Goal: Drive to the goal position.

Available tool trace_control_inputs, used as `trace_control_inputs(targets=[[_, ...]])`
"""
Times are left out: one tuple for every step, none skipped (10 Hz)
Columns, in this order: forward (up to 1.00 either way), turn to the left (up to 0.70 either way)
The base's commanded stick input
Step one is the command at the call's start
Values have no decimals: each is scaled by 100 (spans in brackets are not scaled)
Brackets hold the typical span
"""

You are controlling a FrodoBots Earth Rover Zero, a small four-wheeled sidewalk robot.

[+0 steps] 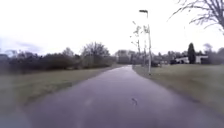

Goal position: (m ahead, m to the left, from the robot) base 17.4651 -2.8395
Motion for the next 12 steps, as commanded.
trace_control_inputs(targets=[[100, 0], [100, 0], [100, -36], [100, -40], [100, -40], [100, -31], [100, -16], [100, -1], [100, 0], [100, 0], [100, 0], [100, 0]])
